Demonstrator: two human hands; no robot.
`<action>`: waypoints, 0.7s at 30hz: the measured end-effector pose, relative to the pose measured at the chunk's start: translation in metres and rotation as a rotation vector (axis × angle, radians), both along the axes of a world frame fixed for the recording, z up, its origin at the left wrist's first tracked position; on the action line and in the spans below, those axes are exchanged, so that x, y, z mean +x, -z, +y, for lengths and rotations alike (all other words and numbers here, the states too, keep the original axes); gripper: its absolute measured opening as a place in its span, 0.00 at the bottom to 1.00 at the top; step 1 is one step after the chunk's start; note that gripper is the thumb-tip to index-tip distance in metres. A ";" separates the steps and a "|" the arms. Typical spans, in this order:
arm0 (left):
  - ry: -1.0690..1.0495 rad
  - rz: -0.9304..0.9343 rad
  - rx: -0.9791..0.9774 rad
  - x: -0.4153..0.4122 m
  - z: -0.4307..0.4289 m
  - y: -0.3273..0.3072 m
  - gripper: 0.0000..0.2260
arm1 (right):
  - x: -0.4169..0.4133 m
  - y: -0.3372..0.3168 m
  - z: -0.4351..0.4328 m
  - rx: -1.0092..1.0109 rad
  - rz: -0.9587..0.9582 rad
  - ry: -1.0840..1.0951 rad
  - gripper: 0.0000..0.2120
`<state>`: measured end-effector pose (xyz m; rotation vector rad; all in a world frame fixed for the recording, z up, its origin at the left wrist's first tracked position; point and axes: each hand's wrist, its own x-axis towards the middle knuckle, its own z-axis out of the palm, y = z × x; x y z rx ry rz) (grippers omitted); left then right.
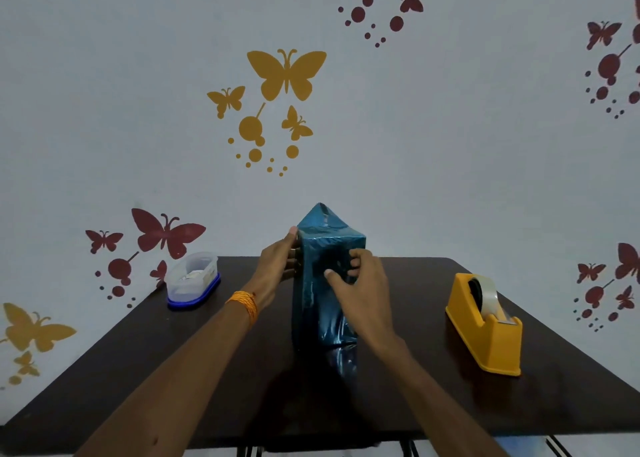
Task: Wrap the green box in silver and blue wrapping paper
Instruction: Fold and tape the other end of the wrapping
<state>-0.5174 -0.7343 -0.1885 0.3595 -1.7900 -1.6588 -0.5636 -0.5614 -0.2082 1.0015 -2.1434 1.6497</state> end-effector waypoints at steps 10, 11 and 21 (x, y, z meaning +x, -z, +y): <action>0.182 -0.007 -0.193 0.016 0.029 -0.009 0.17 | -0.045 0.005 -0.011 0.097 -0.077 -0.038 0.47; 0.210 -0.029 -0.169 0.017 0.027 -0.010 0.19 | -0.045 0.005 -0.008 0.046 -0.064 -0.036 0.48; -0.041 0.029 -0.232 0.004 0.002 0.000 0.27 | -0.067 -0.008 0.013 0.062 -0.215 -0.333 0.35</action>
